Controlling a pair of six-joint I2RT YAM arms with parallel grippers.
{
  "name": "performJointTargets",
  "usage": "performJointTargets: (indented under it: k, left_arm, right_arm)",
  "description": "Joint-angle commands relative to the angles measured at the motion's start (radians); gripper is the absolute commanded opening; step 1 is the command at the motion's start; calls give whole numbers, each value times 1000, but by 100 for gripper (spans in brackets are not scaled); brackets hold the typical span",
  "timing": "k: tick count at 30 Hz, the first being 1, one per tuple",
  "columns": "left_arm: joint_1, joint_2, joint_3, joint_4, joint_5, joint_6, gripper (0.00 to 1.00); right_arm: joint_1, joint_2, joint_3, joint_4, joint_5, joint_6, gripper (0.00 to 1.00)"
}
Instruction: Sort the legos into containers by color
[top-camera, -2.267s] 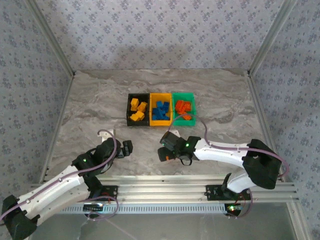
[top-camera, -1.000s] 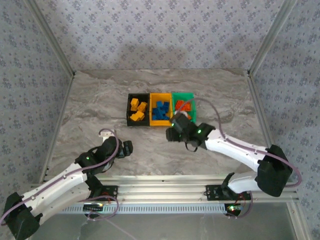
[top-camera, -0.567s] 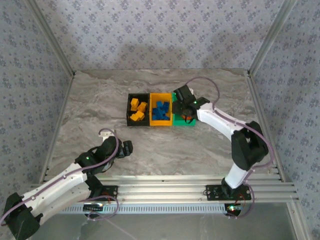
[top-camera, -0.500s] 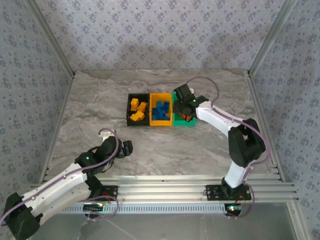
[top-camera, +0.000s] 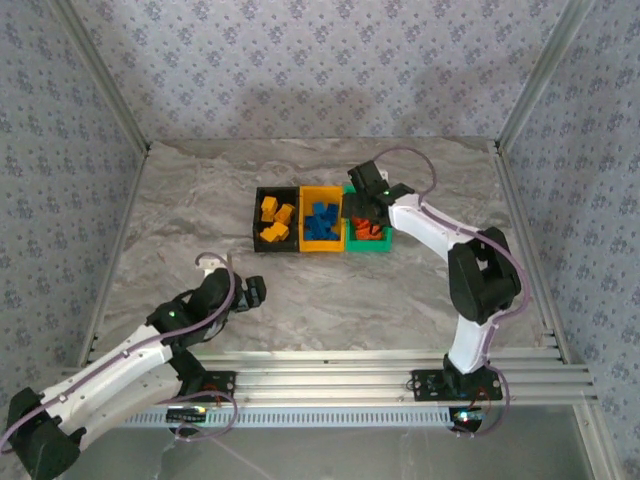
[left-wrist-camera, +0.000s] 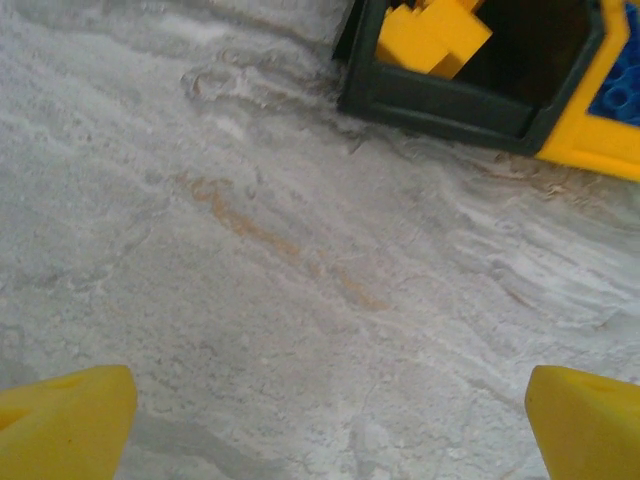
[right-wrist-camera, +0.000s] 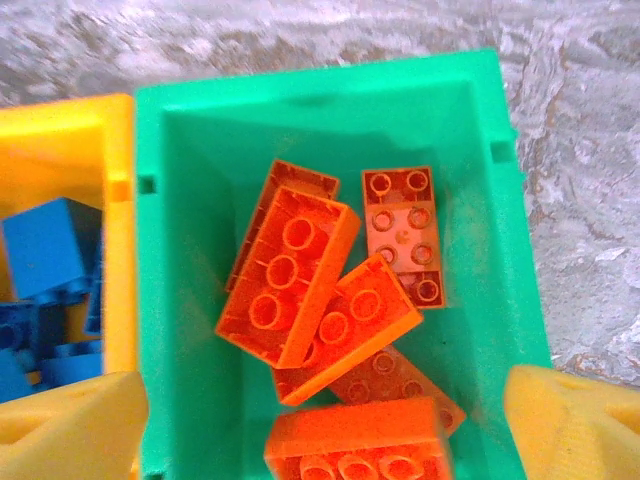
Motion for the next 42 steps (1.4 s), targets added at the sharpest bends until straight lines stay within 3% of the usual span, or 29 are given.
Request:
performJointTargets:
  k: [1,6,12,15,20,24,28,33,39,42]
  left_arm:
    - [5,-7,72,-21,-40,49,100]
    - [5,45,154,-5,-187,99,100]
    - [28,167,215,201,-384,333,100]
    - [145,276,221,375,-469,478,100]
    - [404,483,229,552,-456,514,100]
    - [509,663,232,702,-490,621,100]
    - [560,757,202,827,-425,695,100]
    - [597,769,106,1009,-316,768,100]
    - [606,820,22,1210,-86,866,100]
    - [616,825,30,1188,-60,853,100]
  right_arm:
    - [17,-167,-59,63,37,-6,94]
    - [23,-397,-276,207,60,14,98]
    - [33,-582,-460,317,123,-14,100]
    - [36,-641,-540,356,154,13,100]
    - [34,-706,-629,369,234,86,100]
    - [2,-715,-636,327,191,58,100]
    - [-46,-740,-679,350,161,28,100]
    - [-96,-820,-779,458,151,15,100]
    - [-141,-916,-909,685,82,-109,100]
    - [-159,-947,-922,709,53,-190,100]
